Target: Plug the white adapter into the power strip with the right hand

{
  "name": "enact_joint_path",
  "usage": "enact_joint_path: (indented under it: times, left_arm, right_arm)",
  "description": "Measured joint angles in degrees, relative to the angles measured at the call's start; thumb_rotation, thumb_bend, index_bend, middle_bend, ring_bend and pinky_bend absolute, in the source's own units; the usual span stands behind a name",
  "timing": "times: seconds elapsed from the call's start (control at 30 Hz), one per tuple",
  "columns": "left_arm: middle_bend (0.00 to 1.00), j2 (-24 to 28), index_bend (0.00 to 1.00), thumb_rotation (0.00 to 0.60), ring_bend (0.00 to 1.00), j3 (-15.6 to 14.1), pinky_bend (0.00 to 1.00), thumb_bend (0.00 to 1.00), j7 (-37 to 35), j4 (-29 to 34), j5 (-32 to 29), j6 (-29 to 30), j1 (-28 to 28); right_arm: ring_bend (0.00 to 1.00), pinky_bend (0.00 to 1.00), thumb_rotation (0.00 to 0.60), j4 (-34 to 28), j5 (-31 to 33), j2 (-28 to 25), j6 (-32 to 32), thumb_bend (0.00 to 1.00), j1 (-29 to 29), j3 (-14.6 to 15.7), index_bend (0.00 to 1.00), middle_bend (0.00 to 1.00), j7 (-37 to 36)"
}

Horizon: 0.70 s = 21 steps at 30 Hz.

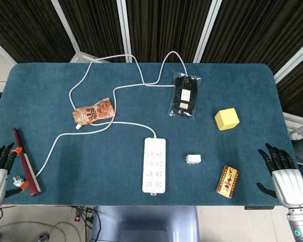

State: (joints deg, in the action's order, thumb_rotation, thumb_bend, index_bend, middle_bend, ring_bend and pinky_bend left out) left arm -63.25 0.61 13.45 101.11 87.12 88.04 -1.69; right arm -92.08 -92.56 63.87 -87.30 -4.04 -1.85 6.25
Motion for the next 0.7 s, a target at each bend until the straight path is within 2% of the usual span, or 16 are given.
enact_joint_path:
  times: [0.7]
  left_arm:
    - [0.0, 0.09, 0.12, 0.6, 0.0, 0.17, 0.0, 0.1, 0.32, 0.34, -0.39, 0.35, 0.29]
  right_arm:
    - [0.14, 0.16, 0.6, -1.53, 1.19, -1.38, -0.22, 0.18, 0.35, -0.21, 0.12, 0.0, -1.78]
